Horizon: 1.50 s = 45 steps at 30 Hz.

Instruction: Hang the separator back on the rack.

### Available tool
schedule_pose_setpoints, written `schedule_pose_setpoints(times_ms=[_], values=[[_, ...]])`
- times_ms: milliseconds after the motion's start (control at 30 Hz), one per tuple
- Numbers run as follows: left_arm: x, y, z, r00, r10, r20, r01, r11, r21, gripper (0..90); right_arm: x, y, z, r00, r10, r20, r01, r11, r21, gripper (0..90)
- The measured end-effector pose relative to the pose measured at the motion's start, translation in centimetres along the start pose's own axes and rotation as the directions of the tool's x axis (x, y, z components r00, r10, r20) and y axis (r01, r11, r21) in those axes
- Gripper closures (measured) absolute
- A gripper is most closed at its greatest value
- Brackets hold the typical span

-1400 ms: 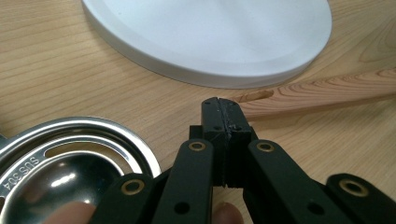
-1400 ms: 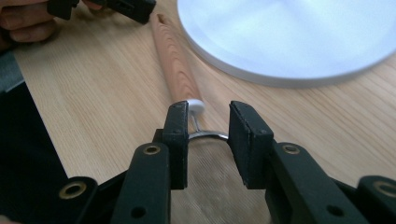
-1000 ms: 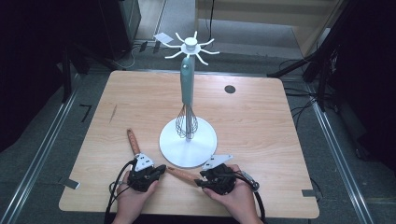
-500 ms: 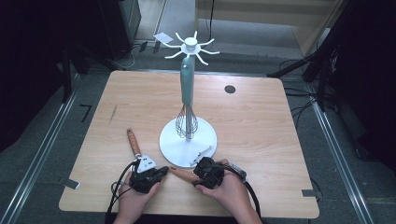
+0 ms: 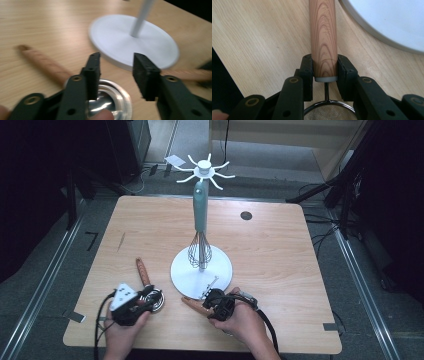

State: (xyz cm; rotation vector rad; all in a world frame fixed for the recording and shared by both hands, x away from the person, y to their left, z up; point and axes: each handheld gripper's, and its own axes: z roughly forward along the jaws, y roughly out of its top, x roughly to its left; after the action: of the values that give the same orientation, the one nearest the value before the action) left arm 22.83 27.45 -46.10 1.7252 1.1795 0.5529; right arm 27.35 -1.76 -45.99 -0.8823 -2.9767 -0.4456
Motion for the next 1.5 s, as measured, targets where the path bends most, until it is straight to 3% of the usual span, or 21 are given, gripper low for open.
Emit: schedule_pose_setpoints(times_ms=[100,167,233,333,400,500,633,733,900,1167,1500], values=[[2.4,-0.1,-0.7,0.9913,-0.031,-0.128,0.03,0.9995,-0.005,32.9,0.2,-0.3,-0.2,0.9998,-0.017,0.011,0.017,1.0,-0.008,71.1],[4.2,-0.2,-1.3,0.9819,-0.083,-0.17,0.081,0.9965,-0.021,28.5,0.0,-0.8,-0.5,0.9997,-0.021,-0.009,0.021,0.999,-0.033,71.2],[5.8,-0.3,-1.7,0.9667,-0.141,-0.214,0.138,0.99,-0.03,20.2,-0.3,-1.5,-1.1,0.9998,-0.012,-0.015,0.011,0.998,-0.059,71.2],[7.3,-0.6,-1.8,0.9445,-0.179,-0.276,0.185,0.9827,-0.003,13.5,-0.9,-2.2,-1.8,0.9999,0.007,0.01,-0.006,0.995,-0.1,71.3],[7.9,-0.8,-1.7,0.9405,-0.188,-0.283,0.2,0.9797,0.014,8.8,-1.2,-2.6,-2.3,0.9996,0.026,0.008,-0.025,0.991,-0.135,71.3],[8.2,-0.9,-1.6,0.9418,-0.195,-0.274,0.209,0.9776,0.023,5.4,-1.7,-3.0,-3.0,0.9988,0.049,0.006,-0.047,0.982,-0.183,71.3],[8.3,-1.1,-1.2,0.9495,-0.192,-0.248,0.208,0.9774,0.039,3.8,-2.1,-3.5,-3.4,0.9977,0.066,0.014,-0.062,0.976,-0.207,71.3],[8.3,-1.1,-1.1,0.9491,-0.189,-0.252,0.207,0.9771,0.047,3.8,-2.4,-3.7,-3.3,0.9971,0.074,0.021,-0.067,0.973,-0.219,71.3],[8.5,-1.3,-0.8,0.9462,-0.191,-0.261,0.212,0.9757,0.054,3.8,-3.0,-4.1,-3.7,0.993,0.114,0.032,-0.102,0.96,-0.262,71.3],[8.4,-1.4,-0.5,0.9505,-0.168,-0.261,0.192,0.9792,0.067,3.8,-3.8,-4.8,-4.2,0.9843,0.173,0.036,-0.153,0.936,-0.317,71.3],[8.4,-1.4,-0.3,0.9503,-0.171,-0.26,0.195,0.9783,0.069,3.7,-4.8,-5.6,-4.4,0.9759,0.214,0.043,-0.184,0.913,-0.365,71.3]])
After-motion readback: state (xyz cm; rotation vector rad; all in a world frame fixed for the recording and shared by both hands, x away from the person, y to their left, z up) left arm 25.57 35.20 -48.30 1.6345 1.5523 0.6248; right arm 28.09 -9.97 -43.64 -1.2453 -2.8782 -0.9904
